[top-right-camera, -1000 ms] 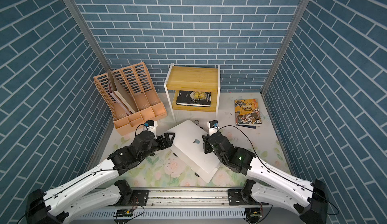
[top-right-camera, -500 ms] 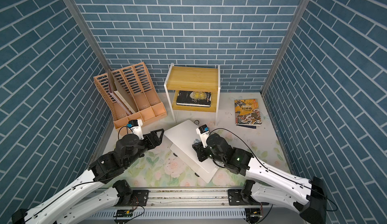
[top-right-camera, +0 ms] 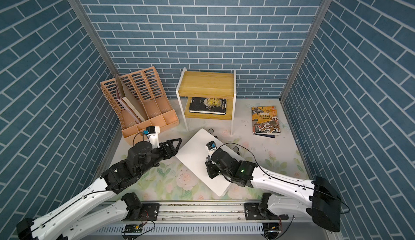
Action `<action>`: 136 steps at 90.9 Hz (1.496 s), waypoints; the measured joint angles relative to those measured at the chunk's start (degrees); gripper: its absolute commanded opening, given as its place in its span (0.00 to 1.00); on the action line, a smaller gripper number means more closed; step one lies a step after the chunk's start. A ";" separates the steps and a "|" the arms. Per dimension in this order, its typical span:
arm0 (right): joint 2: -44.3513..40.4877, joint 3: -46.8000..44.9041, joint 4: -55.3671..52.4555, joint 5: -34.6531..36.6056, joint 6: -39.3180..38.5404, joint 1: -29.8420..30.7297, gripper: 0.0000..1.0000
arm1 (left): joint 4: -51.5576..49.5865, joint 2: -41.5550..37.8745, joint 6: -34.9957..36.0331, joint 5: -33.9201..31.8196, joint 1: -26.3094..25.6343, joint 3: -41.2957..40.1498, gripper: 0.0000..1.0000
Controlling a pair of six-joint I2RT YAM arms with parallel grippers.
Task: Close the laptop lid and set it aside
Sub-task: Close the lid of the laptop.
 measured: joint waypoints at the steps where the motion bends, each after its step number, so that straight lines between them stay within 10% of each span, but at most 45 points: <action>1: 0.00 -0.13 0.04 0.24 -0.02 0.00 0.12 | 0.13 0.24 -0.04 0.09 0.00 -0.15 0.79; 104: -0.44 -3.87 -4.31 9.73 7.50 -4.26 0.24 | 15.17 25.70 -3.23 1.40 -0.22 -9.84 0.93; 136: -17.11 1.07 -16.15 16.52 7.50 -5.79 0.82 | 15.10 21.66 -2.67 -2.51 -0.22 -9.84 0.97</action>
